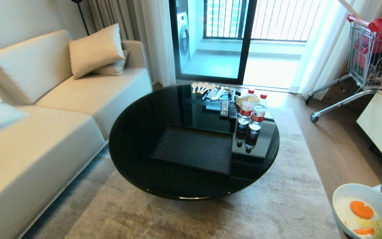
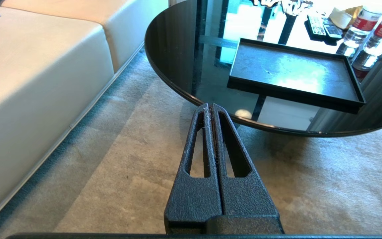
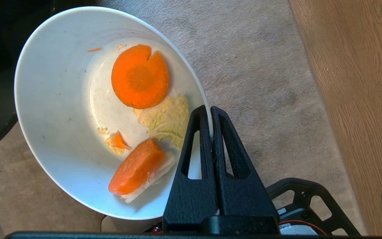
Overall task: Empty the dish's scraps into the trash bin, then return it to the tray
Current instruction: Move the bowl over the trash can
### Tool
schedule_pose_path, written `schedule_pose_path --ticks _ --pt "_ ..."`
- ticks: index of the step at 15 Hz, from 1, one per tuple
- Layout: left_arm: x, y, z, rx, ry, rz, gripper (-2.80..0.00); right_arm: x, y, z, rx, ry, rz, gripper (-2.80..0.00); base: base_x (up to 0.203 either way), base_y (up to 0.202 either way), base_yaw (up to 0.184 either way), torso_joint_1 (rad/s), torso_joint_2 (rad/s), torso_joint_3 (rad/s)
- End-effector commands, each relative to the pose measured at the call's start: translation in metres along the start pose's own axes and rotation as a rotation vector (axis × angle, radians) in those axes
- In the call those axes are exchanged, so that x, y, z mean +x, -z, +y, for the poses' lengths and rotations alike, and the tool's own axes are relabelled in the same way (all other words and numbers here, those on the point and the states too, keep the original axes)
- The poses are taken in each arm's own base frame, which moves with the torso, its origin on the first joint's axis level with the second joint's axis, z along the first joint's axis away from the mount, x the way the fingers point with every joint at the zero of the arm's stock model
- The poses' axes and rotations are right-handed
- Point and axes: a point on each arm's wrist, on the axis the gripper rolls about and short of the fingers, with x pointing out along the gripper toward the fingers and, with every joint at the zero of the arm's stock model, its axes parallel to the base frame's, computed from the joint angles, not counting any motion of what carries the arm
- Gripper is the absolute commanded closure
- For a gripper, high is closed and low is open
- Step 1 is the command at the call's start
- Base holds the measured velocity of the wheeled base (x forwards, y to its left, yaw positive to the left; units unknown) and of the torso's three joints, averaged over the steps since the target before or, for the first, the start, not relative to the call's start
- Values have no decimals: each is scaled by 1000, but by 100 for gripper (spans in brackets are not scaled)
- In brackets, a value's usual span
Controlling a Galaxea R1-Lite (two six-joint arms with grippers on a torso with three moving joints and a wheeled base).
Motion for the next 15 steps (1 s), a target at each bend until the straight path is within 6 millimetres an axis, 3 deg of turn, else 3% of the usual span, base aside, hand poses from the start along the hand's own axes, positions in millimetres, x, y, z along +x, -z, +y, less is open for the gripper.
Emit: schedule_pose_path --ticks 1,5,15 --pt "0 0 0 -1 0 -1 0 -2 -4 2 7 -7 -10 0 0 0 0 0 0 0" --pt "0 0 0 -1 0 -1 0 -6 -15 9 24 -24 -37 0 0 0 0 0 0 0" --pt "0 0 0 -1 -1 1 0 -6 -13 7 23 -21 -32 0 0 0 0 0 0 0"
